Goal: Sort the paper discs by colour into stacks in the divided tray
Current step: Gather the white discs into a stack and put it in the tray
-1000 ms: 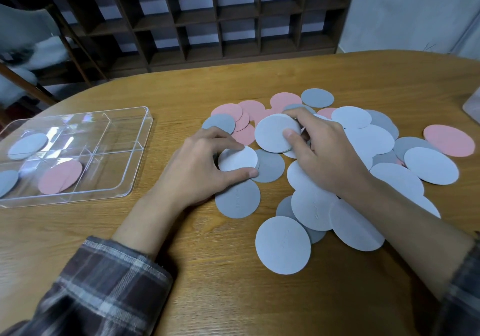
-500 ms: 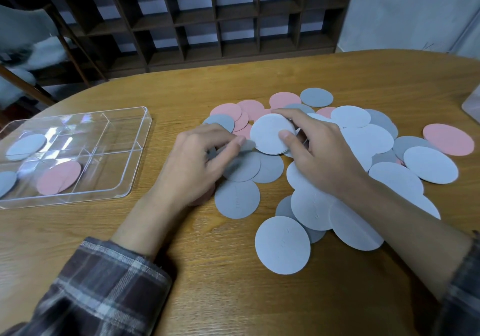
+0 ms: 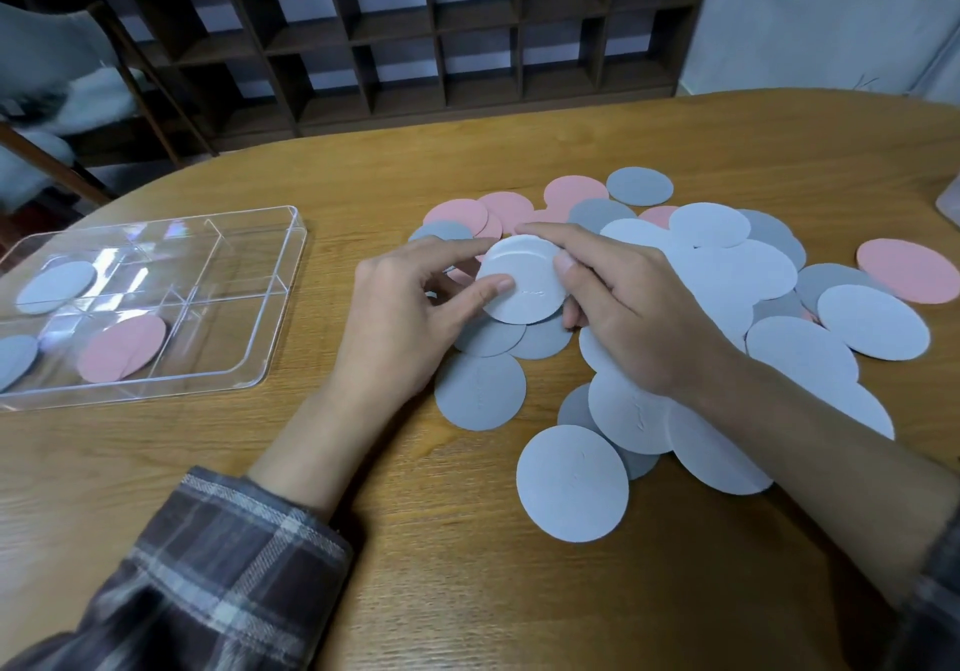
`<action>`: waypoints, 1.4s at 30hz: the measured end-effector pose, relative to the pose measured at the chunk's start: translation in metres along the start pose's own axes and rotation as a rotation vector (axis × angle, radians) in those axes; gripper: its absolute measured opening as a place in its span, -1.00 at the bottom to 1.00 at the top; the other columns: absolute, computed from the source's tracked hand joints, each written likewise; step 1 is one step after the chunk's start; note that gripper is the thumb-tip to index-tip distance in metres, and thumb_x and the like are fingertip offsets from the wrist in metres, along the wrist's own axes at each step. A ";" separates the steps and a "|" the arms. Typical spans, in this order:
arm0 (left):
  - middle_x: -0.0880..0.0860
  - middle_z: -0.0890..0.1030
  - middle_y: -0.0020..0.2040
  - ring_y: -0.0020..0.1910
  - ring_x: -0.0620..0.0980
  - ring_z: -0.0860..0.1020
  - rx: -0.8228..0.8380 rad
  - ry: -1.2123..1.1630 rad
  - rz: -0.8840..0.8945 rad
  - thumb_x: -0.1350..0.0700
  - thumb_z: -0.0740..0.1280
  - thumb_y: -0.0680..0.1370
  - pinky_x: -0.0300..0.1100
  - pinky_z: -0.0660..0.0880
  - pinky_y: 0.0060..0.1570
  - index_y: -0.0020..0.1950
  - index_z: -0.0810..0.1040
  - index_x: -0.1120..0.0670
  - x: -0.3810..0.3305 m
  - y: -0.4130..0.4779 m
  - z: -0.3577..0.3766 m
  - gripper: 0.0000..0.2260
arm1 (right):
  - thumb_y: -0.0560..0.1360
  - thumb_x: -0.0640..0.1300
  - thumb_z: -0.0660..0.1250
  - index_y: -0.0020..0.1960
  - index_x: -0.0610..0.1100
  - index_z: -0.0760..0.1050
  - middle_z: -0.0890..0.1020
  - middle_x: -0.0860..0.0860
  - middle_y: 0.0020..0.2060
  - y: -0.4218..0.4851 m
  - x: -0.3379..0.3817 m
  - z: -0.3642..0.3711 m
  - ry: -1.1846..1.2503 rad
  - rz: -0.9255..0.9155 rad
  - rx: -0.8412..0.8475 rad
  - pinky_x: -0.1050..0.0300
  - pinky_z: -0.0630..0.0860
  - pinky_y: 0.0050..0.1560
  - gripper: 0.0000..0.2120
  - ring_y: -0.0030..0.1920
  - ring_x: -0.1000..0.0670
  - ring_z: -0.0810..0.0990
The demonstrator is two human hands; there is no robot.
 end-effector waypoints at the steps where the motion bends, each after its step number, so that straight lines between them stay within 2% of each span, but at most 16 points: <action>1: -0.08 0.73 -0.09 -0.22 -0.08 0.69 0.007 -0.007 -0.009 -0.01 0.56 0.51 -0.11 0.62 -0.16 0.18 0.75 -0.07 0.000 0.000 0.001 -0.76 | 0.73 -0.13 0.11 0.45 -0.01 0.50 0.56 0.34 -0.23 -0.001 0.001 0.003 -0.014 0.004 0.027 0.35 0.43 -0.07 -0.65 -0.11 0.20 0.58; 3: -0.07 0.76 -0.10 -0.22 -0.07 0.71 0.006 -0.038 -0.042 -0.02 0.56 0.51 -0.04 0.63 -0.18 0.13 0.77 -0.06 0.001 -0.001 0.001 -0.79 | 0.73 -0.08 0.15 0.51 -0.04 0.42 0.57 0.35 0.04 -0.002 0.002 0.006 -0.083 -0.015 0.070 0.41 0.35 0.07 -0.63 0.02 0.34 0.50; 5: -0.08 0.77 -0.13 -0.23 -0.04 0.72 -0.009 -0.051 -0.058 -0.03 0.56 0.51 0.01 0.61 -0.20 0.09 0.78 -0.06 0.000 -0.002 0.000 -0.82 | 0.71 -0.09 0.18 0.54 -0.04 0.36 0.58 0.11 0.28 -0.001 0.001 0.008 -0.187 -0.054 0.100 0.23 0.41 0.19 -0.60 0.15 0.22 0.52; 6: -0.07 0.77 -0.15 -0.23 -0.02 0.72 -0.010 -0.046 -0.053 -0.03 0.56 0.51 0.01 0.60 -0.21 0.09 0.78 -0.06 -0.001 -0.002 0.000 -0.83 | 0.71 -0.10 0.18 0.53 -0.03 0.35 0.58 0.05 0.31 -0.001 0.000 0.008 -0.223 -0.063 0.109 0.09 0.46 0.21 -0.61 0.20 0.08 0.53; 9: -0.05 0.75 -0.17 -0.27 -0.06 0.67 0.005 -0.032 -0.019 -0.02 0.56 0.51 -0.06 0.58 -0.21 0.09 0.78 -0.04 -0.005 -0.002 0.001 -0.82 | 0.70 -0.09 0.14 0.42 -0.02 0.38 0.61 0.00 0.12 0.000 -0.001 0.006 -0.291 -0.069 0.099 -0.13 0.53 0.05 -0.69 0.05 -0.07 0.57; 12: -0.04 0.64 -0.13 -0.29 -0.08 0.54 -0.032 0.048 0.053 -0.05 0.60 0.46 -0.35 0.43 -0.22 0.12 0.74 0.03 -0.016 -0.001 -0.002 -0.71 | 0.69 -0.09 0.12 0.31 -0.04 0.40 0.56 0.02 -0.08 0.000 -0.004 0.004 -0.299 -0.034 0.075 -0.20 0.52 -0.06 -0.78 -0.08 -0.09 0.54; 14: -0.03 0.56 -0.18 -0.32 -0.08 0.45 -0.010 0.023 0.055 -0.07 0.63 0.43 -0.35 0.37 -0.25 0.02 0.68 0.06 -0.022 -0.002 -0.003 -0.70 | 0.68 -0.08 0.11 0.29 -0.08 0.40 0.55 0.02 -0.10 0.002 -0.006 0.000 -0.307 -0.016 0.040 -0.18 0.50 -0.06 -0.76 -0.07 -0.12 0.54; 17: -0.01 0.55 -0.29 -0.34 -0.01 0.46 0.306 -0.087 0.002 -0.10 0.66 0.36 -0.14 0.39 -0.31 -0.15 0.67 0.04 -0.029 -0.009 0.009 -0.71 | 0.66 -0.09 0.11 0.29 -0.10 0.42 0.50 0.08 -0.11 0.004 -0.007 -0.004 -0.318 -0.007 -0.010 -0.13 0.48 -0.05 -0.75 -0.06 -0.15 0.54; 19: -0.03 0.60 -0.25 -0.27 0.01 0.52 0.509 -0.052 0.012 -0.15 0.69 0.29 -0.08 0.45 -0.27 -0.18 0.70 0.00 -0.033 -0.017 0.020 -0.69 | 0.66 -0.11 0.13 0.27 -0.11 0.43 0.46 0.12 -0.18 0.004 -0.008 -0.004 -0.313 -0.005 -0.029 -0.11 0.47 -0.08 -0.78 -0.09 -0.14 0.52; 22: -0.08 0.62 -0.16 -0.13 -0.01 0.53 0.648 0.012 0.023 -0.23 0.69 0.22 -0.03 0.49 -0.13 -0.12 0.70 -0.08 -0.039 -0.025 0.027 -0.62 | 0.66 -0.12 0.15 0.24 -0.11 0.43 0.39 0.20 -0.30 0.003 -0.011 -0.004 -0.300 0.015 -0.048 -0.05 0.41 -0.15 -0.81 -0.16 -0.09 0.47; 25: -0.13 0.59 -0.10 -0.05 -0.02 0.52 0.717 0.034 0.024 -0.27 0.68 0.16 -0.05 0.48 -0.08 -0.06 0.68 -0.14 -0.041 -0.027 0.027 -0.54 | 0.67 -0.13 0.15 0.25 -0.12 0.43 0.42 0.17 -0.28 0.003 -0.011 -0.004 -0.305 0.039 -0.058 -0.06 0.43 -0.15 -0.80 -0.15 -0.11 0.48; 29: -0.12 0.57 -0.08 -0.06 -0.03 0.50 0.765 0.047 0.011 -0.22 0.70 0.19 -0.11 0.47 -0.12 -0.05 0.67 -0.18 -0.044 -0.028 0.028 -0.57 | 0.66 -0.11 0.14 0.24 -0.11 0.43 0.42 0.19 -0.29 0.003 -0.008 -0.005 -0.304 0.041 -0.063 -0.10 0.47 -0.13 -0.80 -0.15 -0.13 0.49; 33: -0.14 0.61 -0.12 -0.09 -0.02 0.52 0.757 -0.012 -0.049 -0.09 0.71 0.26 -0.01 0.51 -0.06 -0.07 0.73 -0.17 -0.041 -0.025 0.025 -0.69 | 0.67 -0.13 0.15 0.24 -0.11 0.43 0.40 0.20 -0.29 0.003 -0.006 -0.005 -0.301 0.038 -0.064 -0.07 0.44 -0.15 -0.81 -0.14 -0.12 0.49; 38: -0.12 0.66 -0.12 -0.11 -0.02 0.53 0.767 -0.054 -0.097 -0.02 0.70 0.30 0.09 0.54 -0.03 -0.09 0.71 -0.12 -0.037 -0.024 0.024 -0.73 | 0.66 -0.14 0.16 0.23 -0.13 0.44 0.41 0.19 -0.31 0.004 -0.006 -0.005 -0.279 0.038 -0.062 -0.04 0.40 -0.18 -0.82 -0.17 -0.11 0.47; 40: -0.12 0.64 -0.20 -0.19 -0.02 0.52 0.764 -0.102 -0.111 0.04 0.69 0.34 -0.01 0.52 -0.14 -0.12 0.68 -0.08 -0.035 -0.022 0.023 -0.76 | 0.66 -0.15 0.18 0.22 -0.13 0.45 0.40 0.18 -0.33 0.004 -0.007 -0.006 -0.267 0.046 -0.067 0.02 0.35 -0.21 -0.83 -0.22 -0.05 0.45; 42: -0.19 0.58 -0.32 -0.32 -0.11 0.47 0.745 -0.183 -0.137 0.12 0.66 0.39 -0.23 0.44 -0.27 -0.12 0.67 0.01 -0.033 -0.020 0.021 -0.80 | 0.66 -0.18 0.19 0.22 -0.14 0.47 0.39 0.19 -0.36 0.004 -0.007 -0.006 -0.251 0.050 -0.073 0.20 0.31 -0.28 -0.83 -0.28 0.07 0.44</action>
Point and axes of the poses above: each hand's wrist, its own y-axis towards the middle knuckle, its own z-axis out of the palm, x = y × z, the point moved 4 cm from there along y, towards the middle knuckle
